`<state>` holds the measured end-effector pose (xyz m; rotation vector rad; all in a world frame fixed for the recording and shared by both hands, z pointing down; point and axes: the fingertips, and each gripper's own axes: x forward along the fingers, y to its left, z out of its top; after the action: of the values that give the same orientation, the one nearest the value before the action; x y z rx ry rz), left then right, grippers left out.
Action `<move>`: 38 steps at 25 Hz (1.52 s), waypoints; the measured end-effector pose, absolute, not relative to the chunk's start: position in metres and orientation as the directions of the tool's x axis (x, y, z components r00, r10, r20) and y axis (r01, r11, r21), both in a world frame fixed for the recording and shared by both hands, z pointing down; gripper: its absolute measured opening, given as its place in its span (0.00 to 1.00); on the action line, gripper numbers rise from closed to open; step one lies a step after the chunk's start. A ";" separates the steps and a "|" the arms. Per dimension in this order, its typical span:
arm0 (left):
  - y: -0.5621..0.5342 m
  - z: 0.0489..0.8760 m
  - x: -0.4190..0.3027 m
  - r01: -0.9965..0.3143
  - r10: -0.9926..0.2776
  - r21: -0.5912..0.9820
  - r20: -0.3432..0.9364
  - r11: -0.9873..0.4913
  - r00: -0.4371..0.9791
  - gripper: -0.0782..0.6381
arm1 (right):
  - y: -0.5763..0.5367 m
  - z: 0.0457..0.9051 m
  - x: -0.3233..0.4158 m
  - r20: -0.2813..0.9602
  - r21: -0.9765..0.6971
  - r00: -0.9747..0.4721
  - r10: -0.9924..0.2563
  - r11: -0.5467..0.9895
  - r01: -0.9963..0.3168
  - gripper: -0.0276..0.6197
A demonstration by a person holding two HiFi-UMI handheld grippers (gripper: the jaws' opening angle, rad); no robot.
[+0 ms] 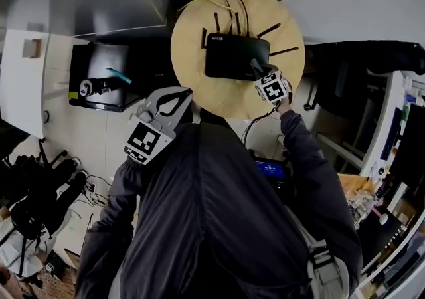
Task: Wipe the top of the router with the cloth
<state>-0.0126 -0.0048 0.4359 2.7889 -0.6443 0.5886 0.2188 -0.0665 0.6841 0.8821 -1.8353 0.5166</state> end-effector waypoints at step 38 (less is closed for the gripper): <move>-0.001 0.435 -0.005 -0.372 -0.290 0.116 0.434 -0.921 0.853 0.10 | -0.001 0.733 0.242 0.896 -0.282 -0.299 -0.329 0.098 -0.954 0.10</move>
<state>-0.0050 -0.0011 0.4351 2.8340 -0.5111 0.6176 0.2418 -0.0008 0.7328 1.2671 -1.7184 1.2065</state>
